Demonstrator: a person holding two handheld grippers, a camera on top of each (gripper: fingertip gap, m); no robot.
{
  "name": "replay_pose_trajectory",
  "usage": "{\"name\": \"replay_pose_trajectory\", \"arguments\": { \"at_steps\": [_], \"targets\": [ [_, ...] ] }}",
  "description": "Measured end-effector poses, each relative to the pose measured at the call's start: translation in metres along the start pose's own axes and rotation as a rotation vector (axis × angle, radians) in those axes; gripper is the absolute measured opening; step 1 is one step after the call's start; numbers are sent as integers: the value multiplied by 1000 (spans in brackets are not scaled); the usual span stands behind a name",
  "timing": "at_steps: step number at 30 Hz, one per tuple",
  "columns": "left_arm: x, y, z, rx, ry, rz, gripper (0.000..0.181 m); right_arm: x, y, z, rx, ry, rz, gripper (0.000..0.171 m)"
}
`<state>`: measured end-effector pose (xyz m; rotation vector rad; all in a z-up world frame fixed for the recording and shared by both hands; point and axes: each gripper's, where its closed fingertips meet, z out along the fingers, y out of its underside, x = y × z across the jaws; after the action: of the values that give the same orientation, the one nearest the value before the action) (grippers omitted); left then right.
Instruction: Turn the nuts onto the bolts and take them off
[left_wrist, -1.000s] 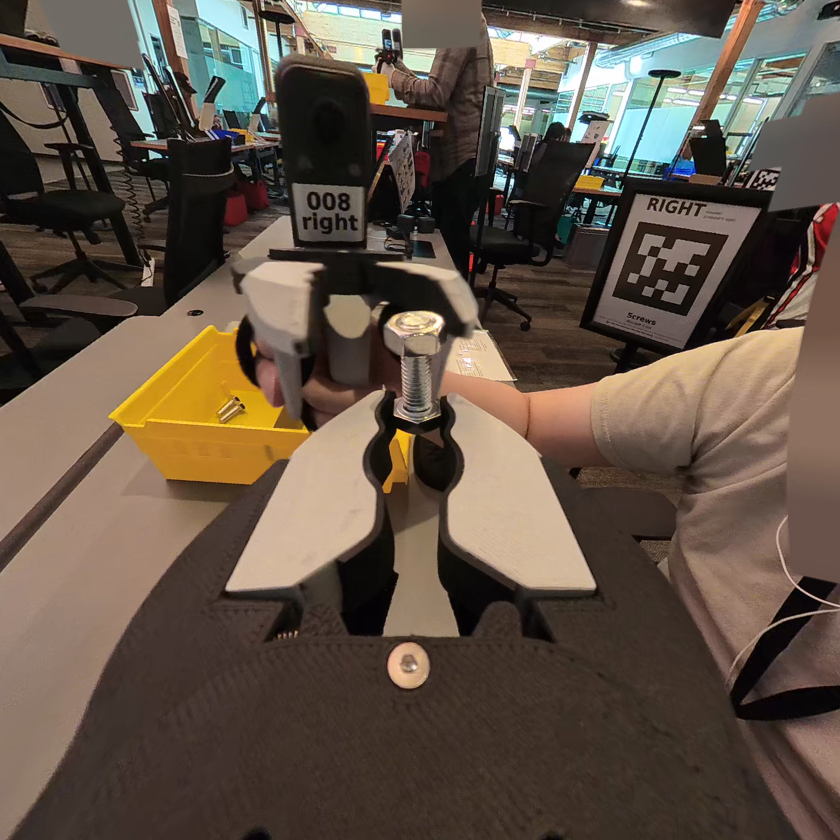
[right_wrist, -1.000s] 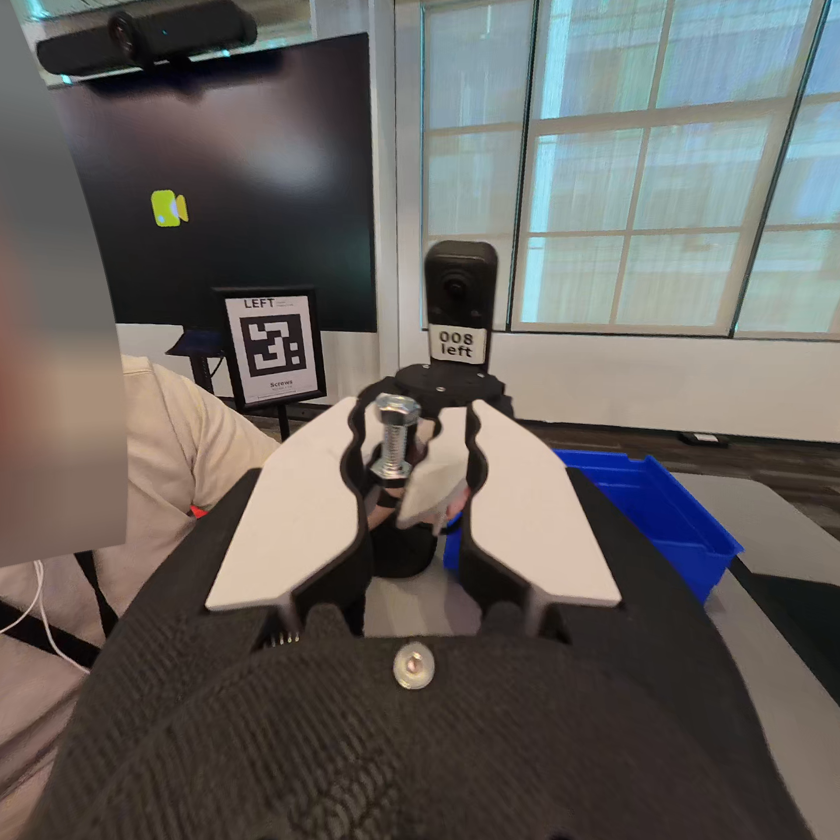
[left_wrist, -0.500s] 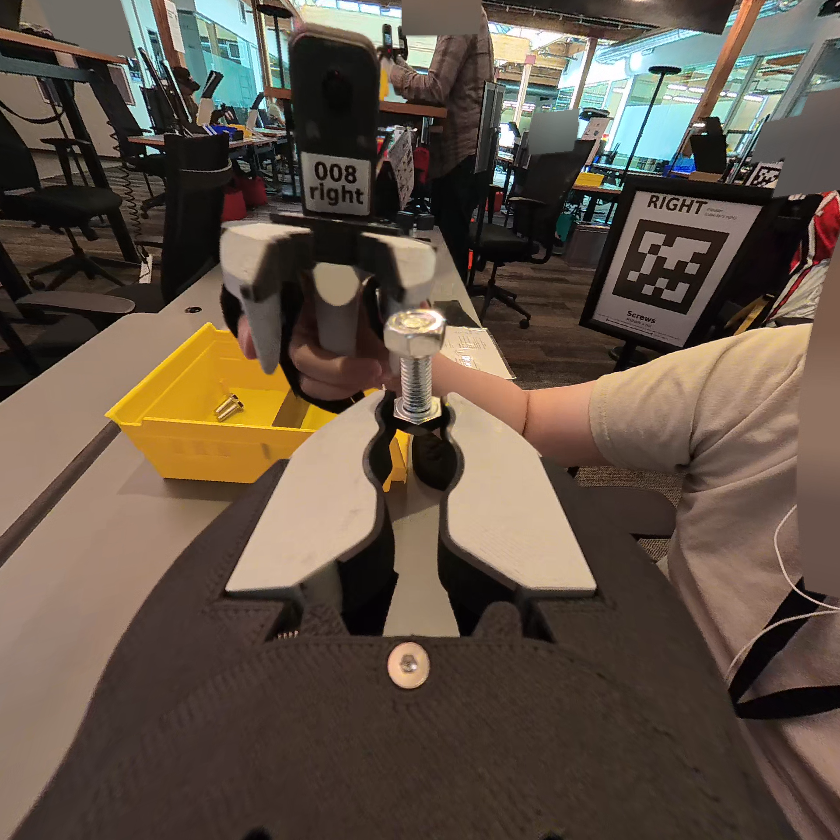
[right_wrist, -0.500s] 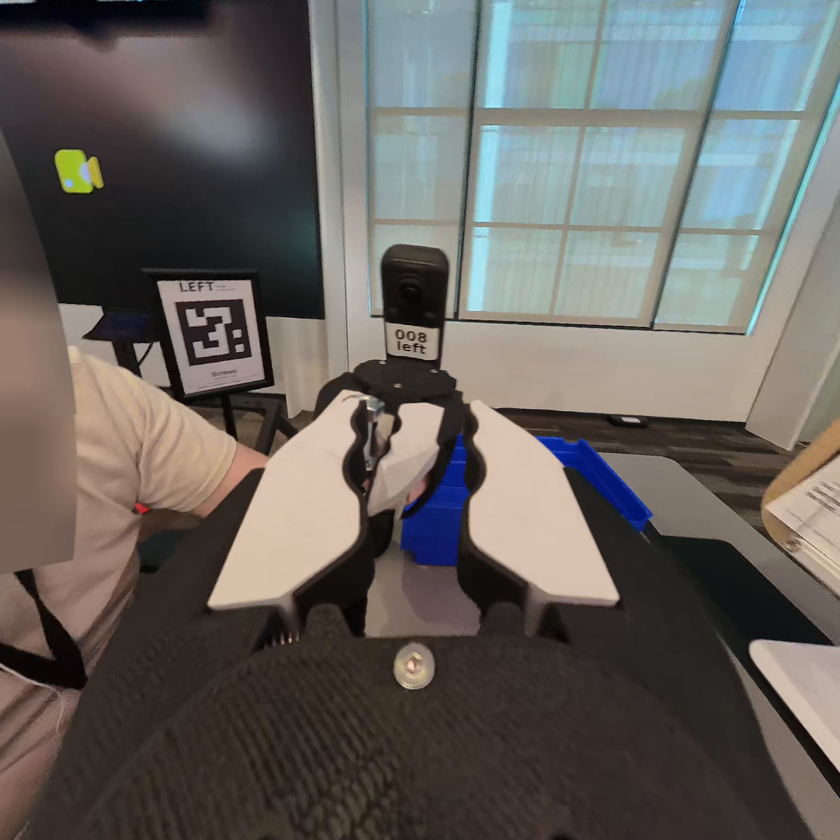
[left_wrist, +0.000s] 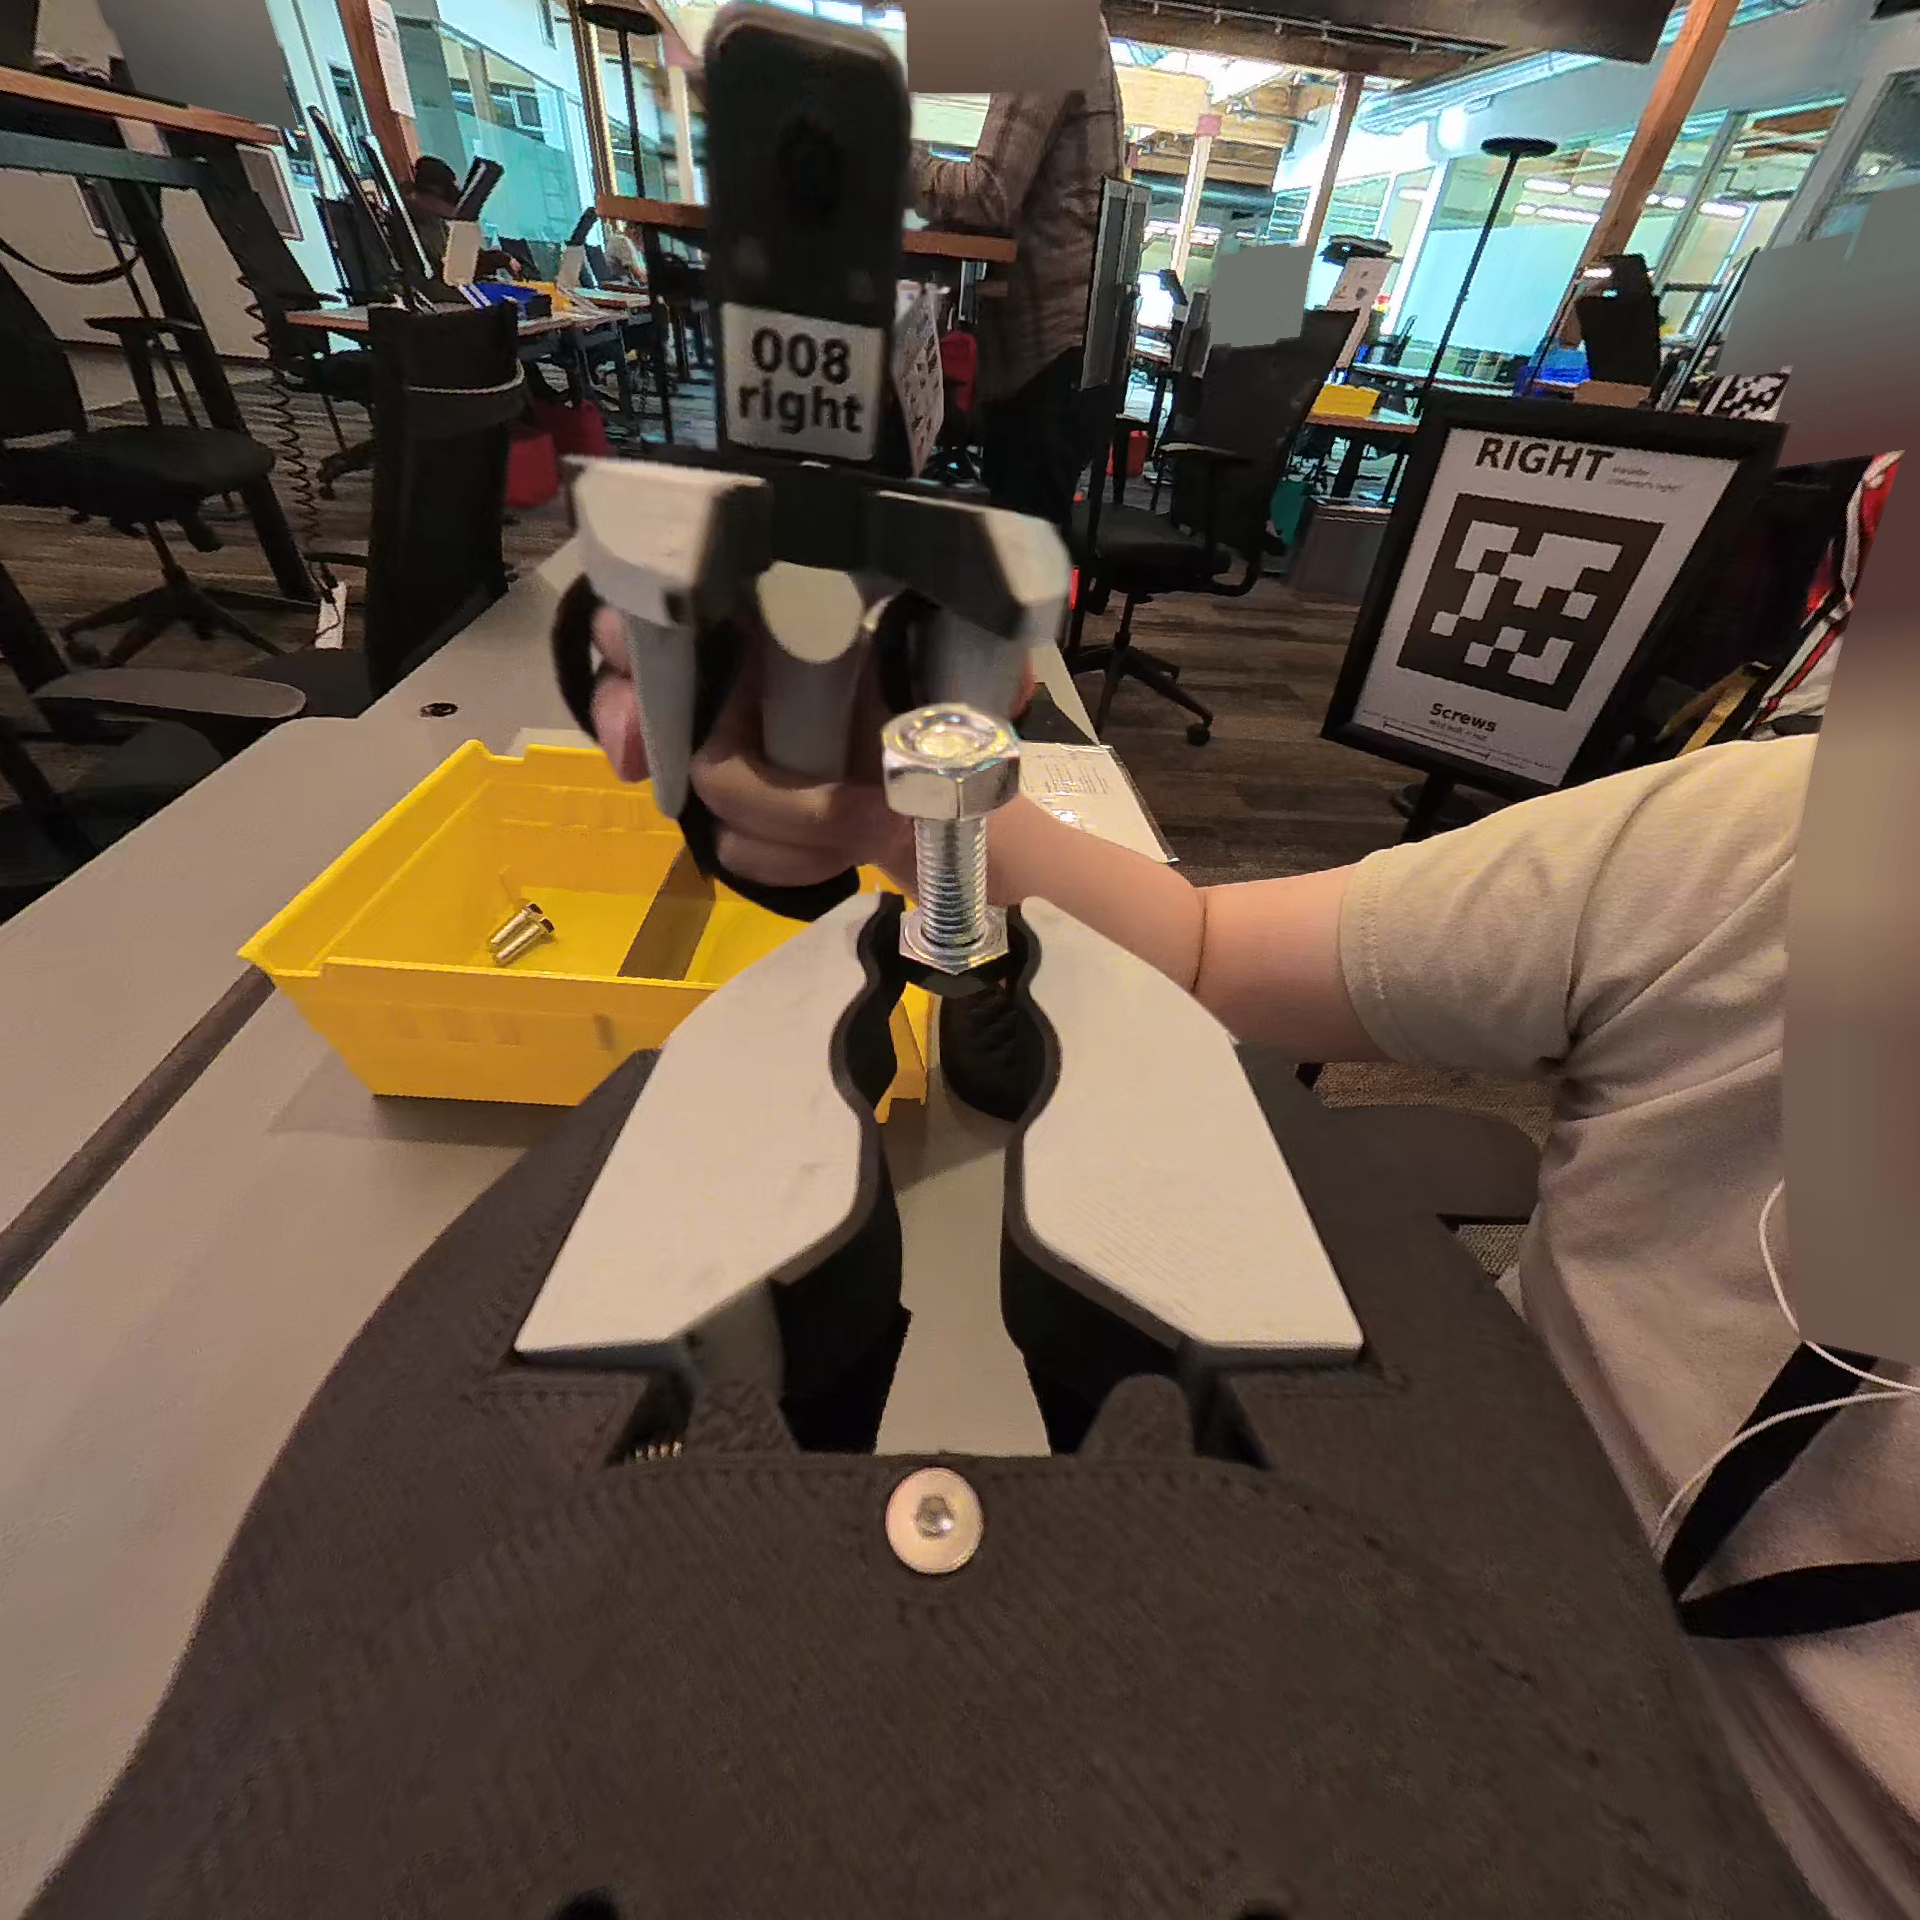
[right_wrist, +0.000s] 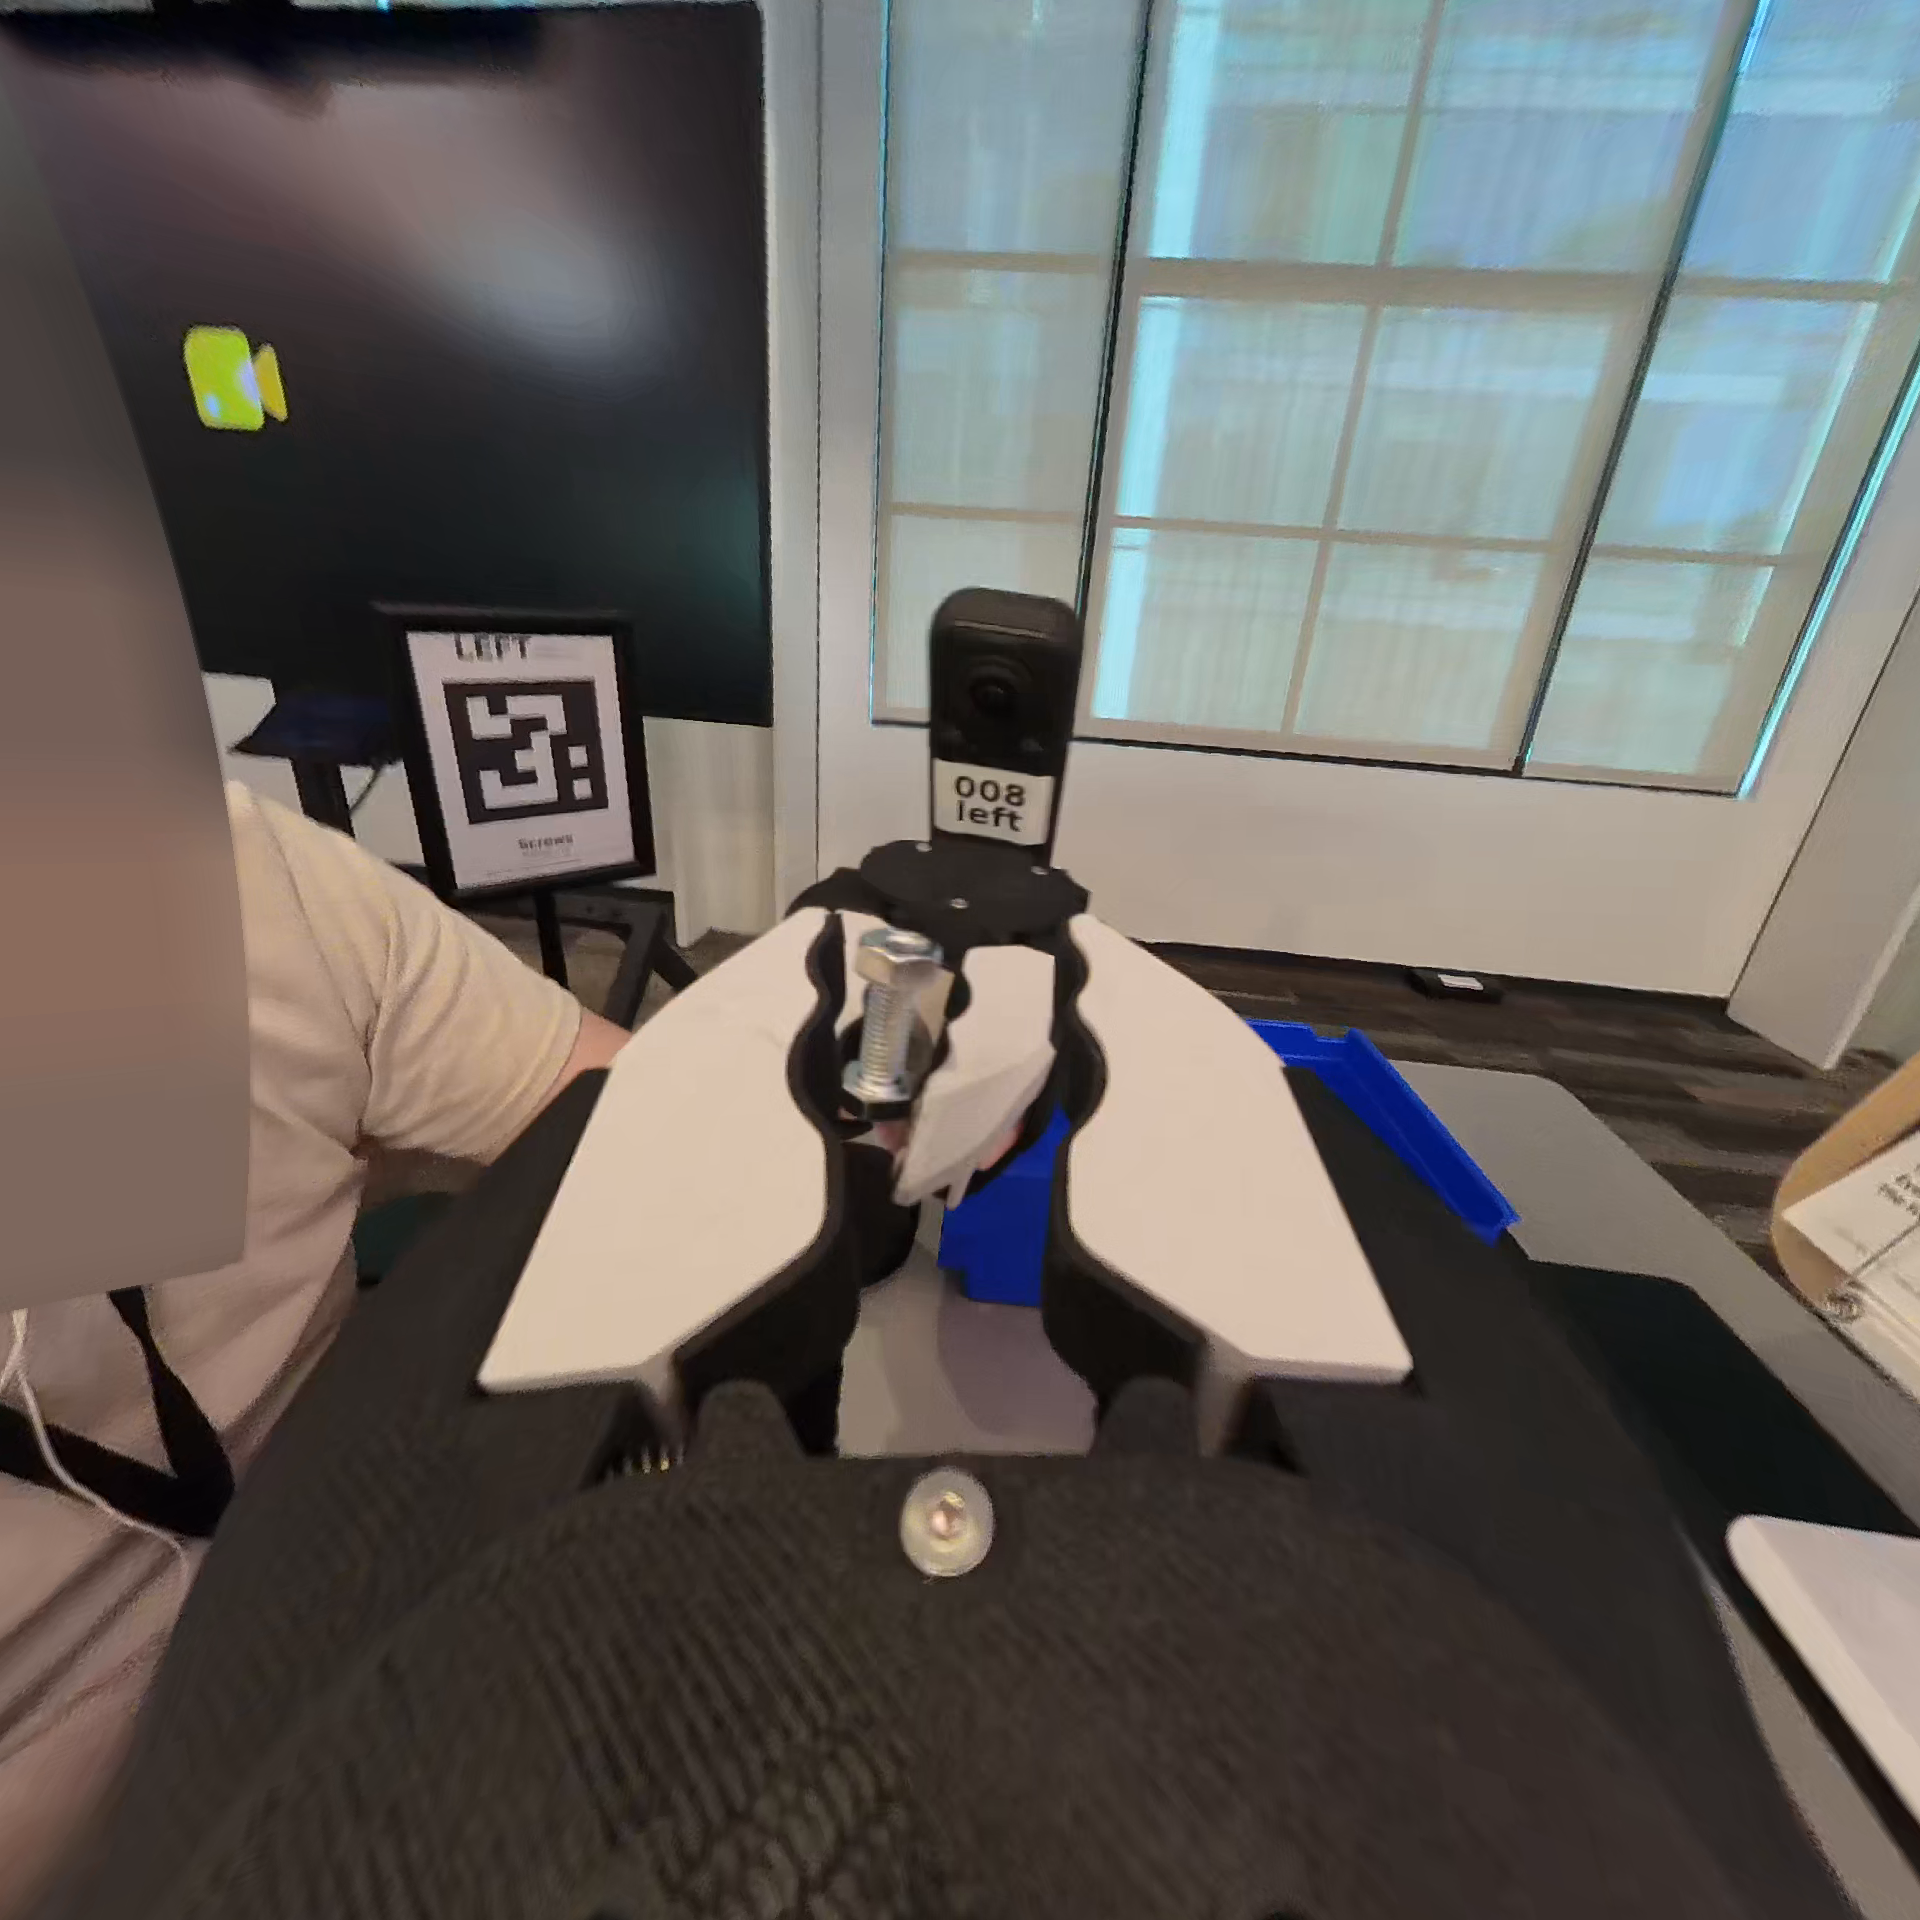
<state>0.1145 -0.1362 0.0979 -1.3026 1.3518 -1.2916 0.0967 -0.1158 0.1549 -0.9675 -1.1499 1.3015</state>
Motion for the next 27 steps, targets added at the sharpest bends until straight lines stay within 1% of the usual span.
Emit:
{"name": "replay_pose_trajectory", "arguments": {
  "at_steps": [2, 4, 5, 6, 7, 8, 11, 14, 17, 18, 19, 21, 24, 27],
  "targets": [
    [1, 0, 1, 1, 5, -5, 18, -8, 4, 8, -38, 0, -50, 40],
    [2, 1, 2, -1, 12, -7, 18, -5, 9, 11, -67, 22, -64, 40],
    [3, 1, 3, -3, 13, -6, 18, 0, 12, 9, -77, 33, -57, 39],
    [2, 2, 3, -9, 5, -4, 18, 6, 13, 4, -72, 47, -37, 43],
    [2, 2, 2, -9, 1, 4, 18, 16, 11, -2, -53, 76, -3, 37],
    [3, 1, 2, -5, 6, 6, 18, 23, 9, -7, -36, 103, 24, 36],
    [3, 0, 2, -10, -2, 10, 18, 6, -1, -5, 2, 19, 11, 37],
    [2, 2, 3, -17, -2, 5, 18, -12, 2, 9, -32, -26, -28, 38],
    [4, 3, 4, -21, 6, 1, 18, -5, 13, 12, -84, 12, -40, 38],
    [3, 4, 4, -27, -6, 2, 18, 1, 15, 9, -84, 21, -30, 42],
    [0, 5, 4, -34, -26, 5, 18, 6, 14, 4, -66, 20, 2, 42],
    [3, 2, 3, -19, -4, -3, 18, 18, 11, -3, -36, 59, 50, 35],
    [2, 1, 2, -23, -14, 7, 17, 4, 6, 1, -24, 1, 27, 36],
    [1, 3, 3, -32, -16, 5, 18, -8, 9, 11, -56, -22, -15, 37]
  ]
}}
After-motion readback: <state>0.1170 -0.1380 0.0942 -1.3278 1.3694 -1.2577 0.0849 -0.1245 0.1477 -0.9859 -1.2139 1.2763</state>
